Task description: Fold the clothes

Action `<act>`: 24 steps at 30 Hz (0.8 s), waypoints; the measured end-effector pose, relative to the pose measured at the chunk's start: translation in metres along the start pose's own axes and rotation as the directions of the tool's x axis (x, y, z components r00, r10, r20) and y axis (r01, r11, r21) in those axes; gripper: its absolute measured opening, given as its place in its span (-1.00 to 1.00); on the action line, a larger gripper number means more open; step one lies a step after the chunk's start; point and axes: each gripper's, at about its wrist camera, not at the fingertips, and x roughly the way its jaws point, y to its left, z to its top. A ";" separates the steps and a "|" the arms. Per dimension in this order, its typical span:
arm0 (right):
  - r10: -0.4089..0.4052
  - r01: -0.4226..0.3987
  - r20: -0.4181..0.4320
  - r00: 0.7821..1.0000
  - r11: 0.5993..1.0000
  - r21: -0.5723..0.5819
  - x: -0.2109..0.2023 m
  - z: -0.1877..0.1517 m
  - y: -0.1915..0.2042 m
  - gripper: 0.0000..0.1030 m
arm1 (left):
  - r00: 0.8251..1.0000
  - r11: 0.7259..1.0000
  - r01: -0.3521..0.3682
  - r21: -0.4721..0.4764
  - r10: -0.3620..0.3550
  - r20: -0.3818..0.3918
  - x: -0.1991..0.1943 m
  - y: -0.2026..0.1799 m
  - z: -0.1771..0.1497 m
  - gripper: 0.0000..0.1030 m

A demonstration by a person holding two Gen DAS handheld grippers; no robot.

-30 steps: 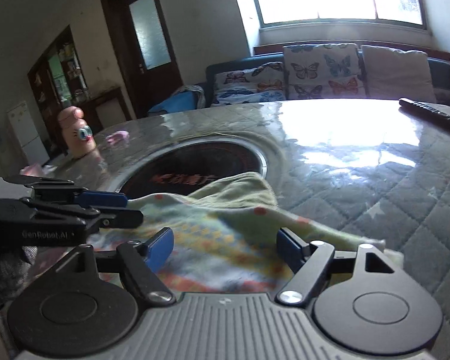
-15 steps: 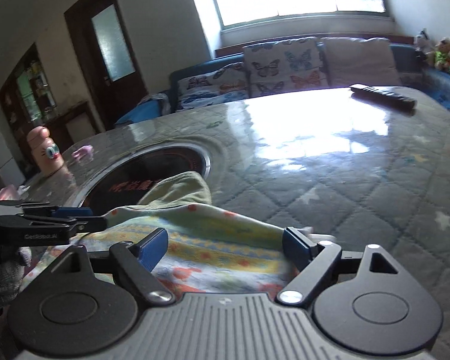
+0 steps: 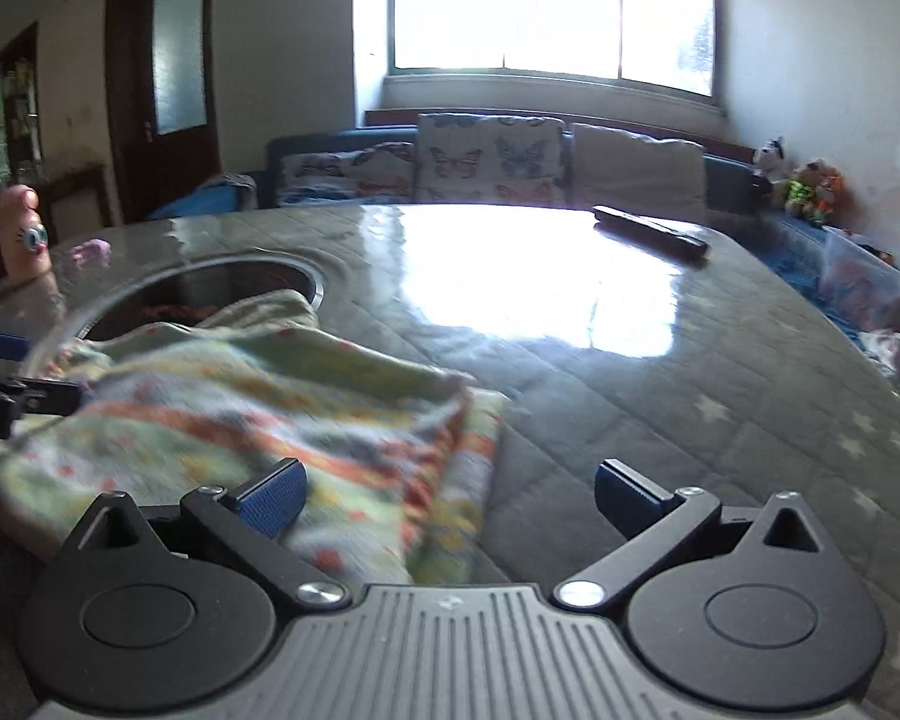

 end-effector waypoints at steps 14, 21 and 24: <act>-0.148 0.149 0.032 0.989 0.987 -0.061 -0.040 -0.014 -0.005 1.00 | 0.999 0.998 -0.047 -0.053 0.046 -0.006 -0.018 0.015 -0.021 1.00; -0.106 0.105 -0.009 0.994 0.991 -0.080 -0.025 -0.021 0.013 1.00 | 0.998 0.994 -0.064 -0.090 0.062 -0.020 -0.021 0.023 -0.029 1.00; -0.094 0.092 -0.022 0.995 0.993 -0.077 -0.026 -0.025 0.011 1.00 | 0.998 0.991 -0.067 -0.115 0.064 -0.025 -0.023 0.031 -0.033 1.00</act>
